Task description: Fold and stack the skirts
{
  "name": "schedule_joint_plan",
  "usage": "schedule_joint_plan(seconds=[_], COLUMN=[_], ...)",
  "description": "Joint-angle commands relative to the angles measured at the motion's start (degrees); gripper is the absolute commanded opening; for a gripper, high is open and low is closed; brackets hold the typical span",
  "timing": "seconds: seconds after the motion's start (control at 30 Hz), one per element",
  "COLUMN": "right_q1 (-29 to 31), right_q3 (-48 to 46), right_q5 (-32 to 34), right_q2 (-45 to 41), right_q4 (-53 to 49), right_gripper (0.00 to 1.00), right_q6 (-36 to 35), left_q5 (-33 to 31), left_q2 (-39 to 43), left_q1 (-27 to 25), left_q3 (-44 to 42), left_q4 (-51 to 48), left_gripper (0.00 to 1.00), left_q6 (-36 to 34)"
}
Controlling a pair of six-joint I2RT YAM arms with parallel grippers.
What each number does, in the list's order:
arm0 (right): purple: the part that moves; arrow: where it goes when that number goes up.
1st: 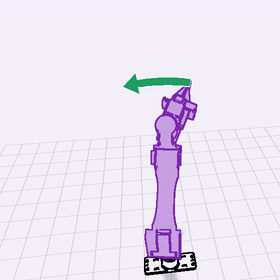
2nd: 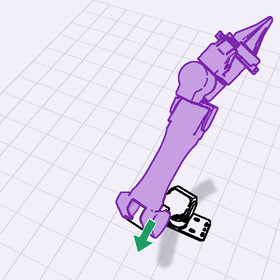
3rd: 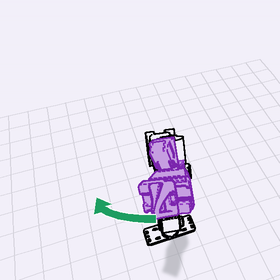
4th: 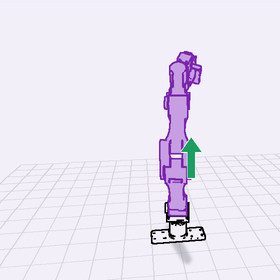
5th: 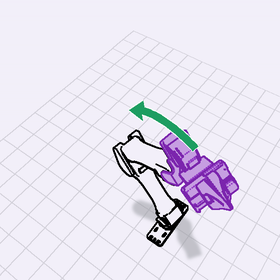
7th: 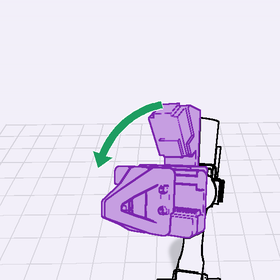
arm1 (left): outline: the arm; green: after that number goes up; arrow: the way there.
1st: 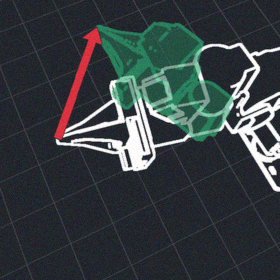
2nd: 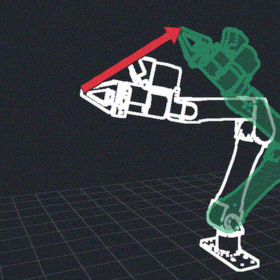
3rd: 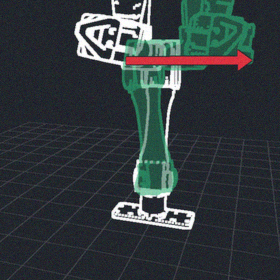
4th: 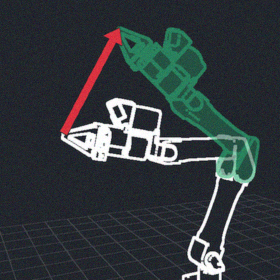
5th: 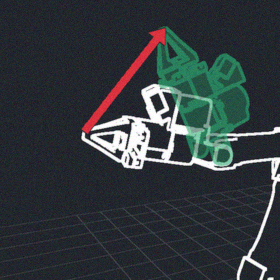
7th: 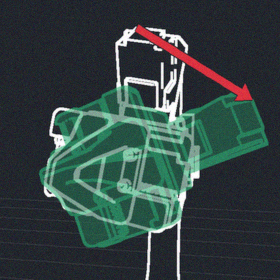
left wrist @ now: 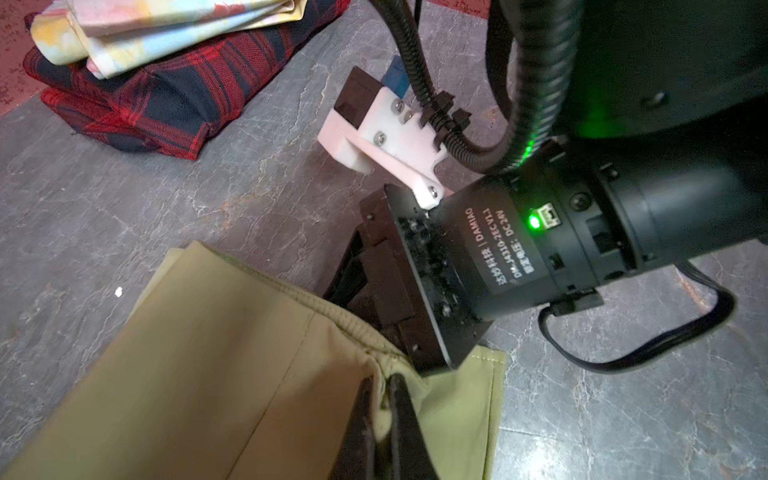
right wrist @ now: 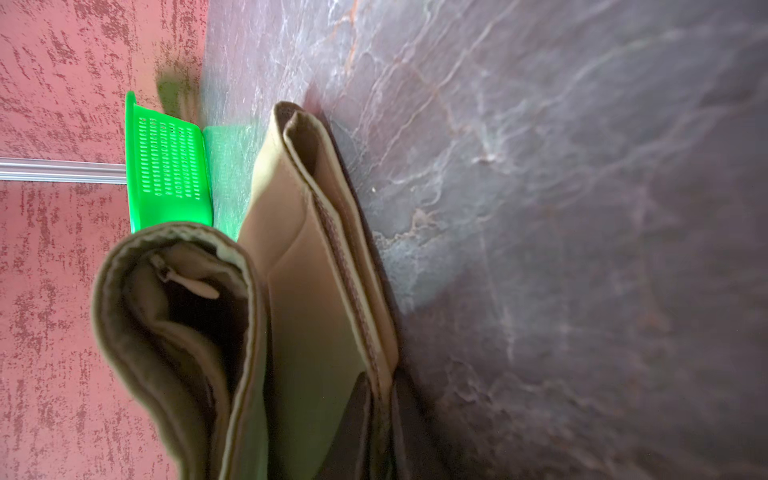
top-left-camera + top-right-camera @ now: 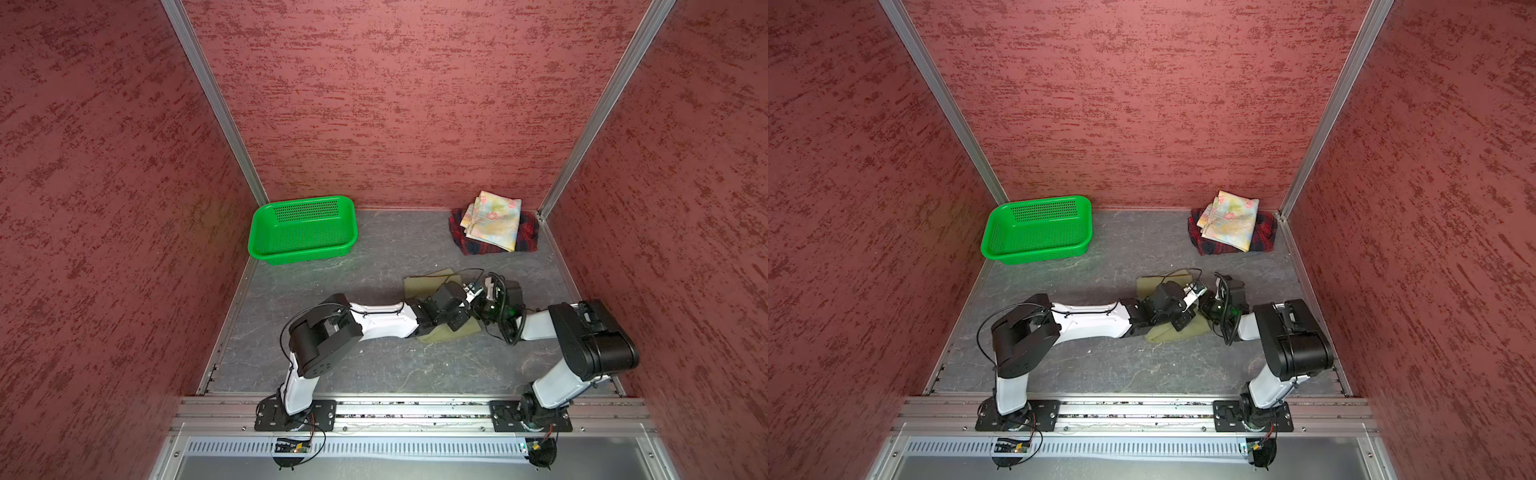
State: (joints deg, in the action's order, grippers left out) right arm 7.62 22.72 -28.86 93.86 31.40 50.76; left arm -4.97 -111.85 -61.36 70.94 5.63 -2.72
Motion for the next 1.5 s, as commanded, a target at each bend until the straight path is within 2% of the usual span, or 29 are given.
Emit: schedule_joint_plan(seconds=[0.0, 0.23, 0.37, 0.63, 0.83, 1.1, 1.47], right_q1=[0.6, 0.6, 0.4, -0.1, -0.5, -2.3, -3.3], right_q3=[-2.5, -3.0, -2.6, -0.7, 1.3, -1.1, -0.2], right_q5=[2.4, 1.4, 2.3, 4.7, 5.6, 0.5, 1.3], right_q2=[1.9, 2.1, 0.3, -4.0, -6.4, -1.3, -2.5], right_q4=[-6.7, -5.8, -8.0, -13.5, -17.6, -9.2, -9.8], right_gripper=[0.14, 0.20, 0.26, 0.50, 0.53, 0.54, 0.57], right_q6=[1.7, 4.4, 5.0, 6.5, 7.8, 13.9, 14.8], left_q5=[2.0, 1.8, 0.9, 0.2, 1.8, 3.2, 5.8], left_q2=[-2.2, -3.7, -3.3, -2.0, -2.1, -2.1, -8.1], left_q1=[-0.2, -0.7, -0.9, -1.1, -1.2, -2.2, -2.8], left_q3=[-0.5, -3.8, -7.0, -11.1, -12.6, -13.4, -8.7], left_q4=[4.8, 11.7, 16.3, 21.3, 25.5, 26.0, 22.9], left_gripper=[0.00, 0.00, 0.00, 0.00, 0.00, 0.00, 0.00], left_q6=[2.9, 7.8, 9.3, 9.4, 9.5, 7.8, 7.3])
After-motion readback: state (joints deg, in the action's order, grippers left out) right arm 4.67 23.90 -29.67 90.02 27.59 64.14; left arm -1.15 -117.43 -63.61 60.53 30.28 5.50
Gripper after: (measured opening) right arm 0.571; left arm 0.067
